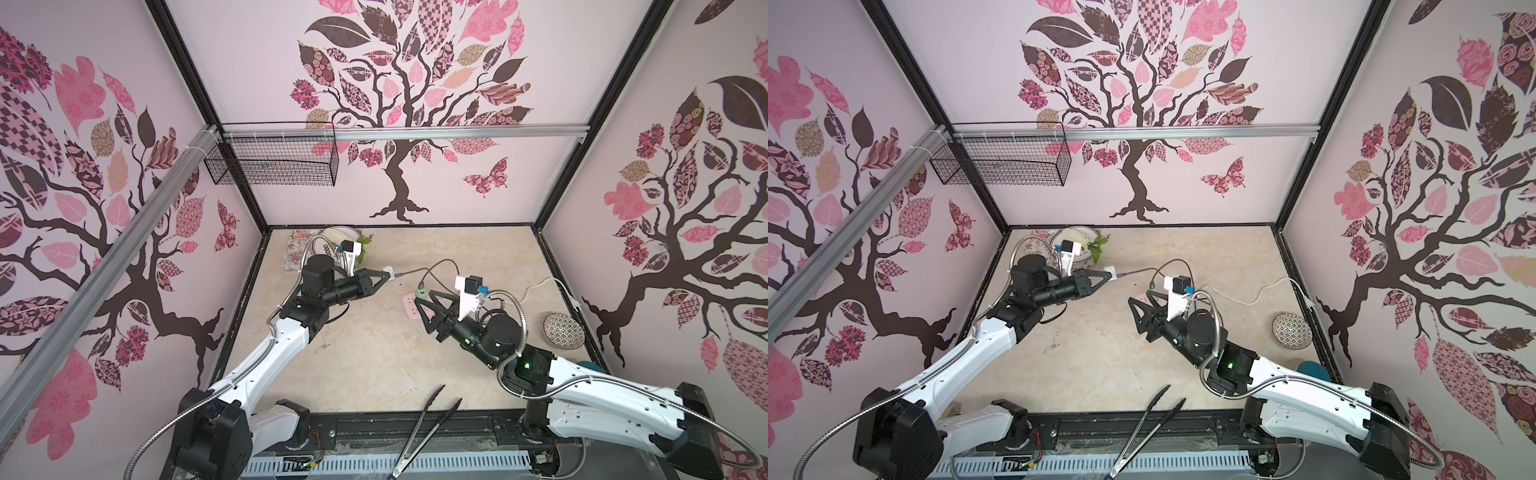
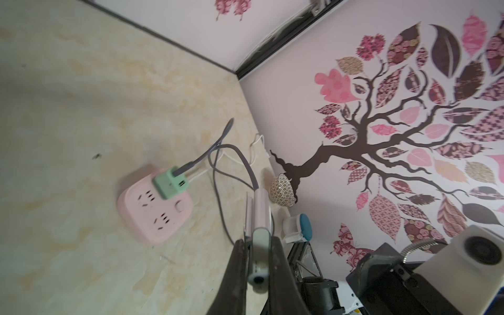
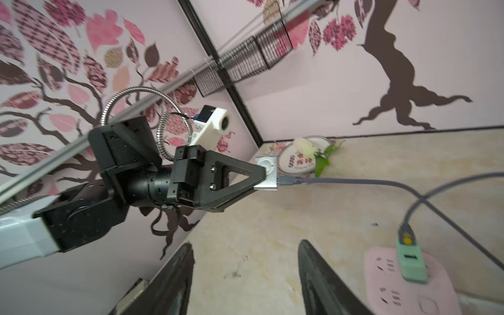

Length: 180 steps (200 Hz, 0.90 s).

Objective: Charge mp3
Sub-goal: Place the MP3 player at the center of the board.

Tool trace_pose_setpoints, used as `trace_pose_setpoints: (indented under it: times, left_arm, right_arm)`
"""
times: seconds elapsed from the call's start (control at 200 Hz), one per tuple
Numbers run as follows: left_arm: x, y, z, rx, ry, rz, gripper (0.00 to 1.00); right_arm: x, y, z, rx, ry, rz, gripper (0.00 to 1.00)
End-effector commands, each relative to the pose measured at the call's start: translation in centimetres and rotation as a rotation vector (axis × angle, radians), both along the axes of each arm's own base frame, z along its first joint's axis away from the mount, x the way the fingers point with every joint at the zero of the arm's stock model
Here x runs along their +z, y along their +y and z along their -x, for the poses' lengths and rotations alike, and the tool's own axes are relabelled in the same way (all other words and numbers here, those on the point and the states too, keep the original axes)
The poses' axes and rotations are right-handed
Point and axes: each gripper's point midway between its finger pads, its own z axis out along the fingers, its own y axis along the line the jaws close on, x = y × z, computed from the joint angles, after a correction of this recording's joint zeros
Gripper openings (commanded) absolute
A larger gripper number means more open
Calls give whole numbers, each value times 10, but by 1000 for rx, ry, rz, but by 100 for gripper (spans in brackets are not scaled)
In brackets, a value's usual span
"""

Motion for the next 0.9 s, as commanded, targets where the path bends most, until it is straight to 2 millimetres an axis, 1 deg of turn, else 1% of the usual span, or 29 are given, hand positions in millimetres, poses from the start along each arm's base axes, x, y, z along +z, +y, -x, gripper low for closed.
trace_pose_setpoints:
  times: [0.0,0.075,0.115,0.185,0.28,0.36,0.475,0.53,0.605,0.645,0.665,0.675,0.7,0.72,0.735,0.765,0.815,0.895]
  left_arm:
    - [-60,14,3,58,102,-89,0]
    - [-92,21,10,87,171,-128,0]
    - [-105,24,14,99,199,-136,0]
    - [-125,30,17,123,234,-168,0]
    - [-148,33,18,127,277,-215,0]
    - [-167,34,18,126,320,-247,0]
    - [-199,35,17,106,389,-308,2]
    - [-211,33,18,81,412,-327,2]
    - [-224,34,17,81,436,-354,7]
    - [-228,35,15,82,436,-364,9]
    - [-229,35,15,81,434,-369,12]
    - [-228,35,14,80,429,-373,16]
    - [-229,36,12,84,426,-385,27]
    - [-229,37,11,86,424,-398,39]
    - [-229,38,10,86,424,-410,45]
    - [-229,40,8,90,421,-431,50]
    - [-226,43,3,102,406,-457,53]
    - [-226,52,0,125,409,-526,74]
  right_arm:
    - [-39,-17,-10,-85,125,119,65]
    - [-55,-33,-28,-138,228,107,66]
    - [-66,-47,-42,-176,293,89,66]
    - [-82,-69,-62,-220,380,35,66]
    - [-95,-95,-80,-315,399,46,66]
    - [-99,-108,-90,-374,394,96,68]
    - [-118,-125,-106,-423,456,109,70]
    - [-126,-132,-111,-440,468,112,70]
    - [-133,-138,-115,-474,461,152,71]
    - [-138,-141,-118,-490,459,177,72]
    - [-140,-143,-119,-498,461,189,73]
    - [-141,-144,-120,-504,458,194,73]
    - [-143,-146,-121,-513,456,204,74]
    - [-144,-148,-123,-520,454,211,75]
    - [-145,-149,-124,-522,452,216,77]
    - [-146,-152,-127,-530,446,219,79]
    - [-147,-159,-132,-548,449,214,83]
    - [-144,-171,-139,-571,438,195,87]
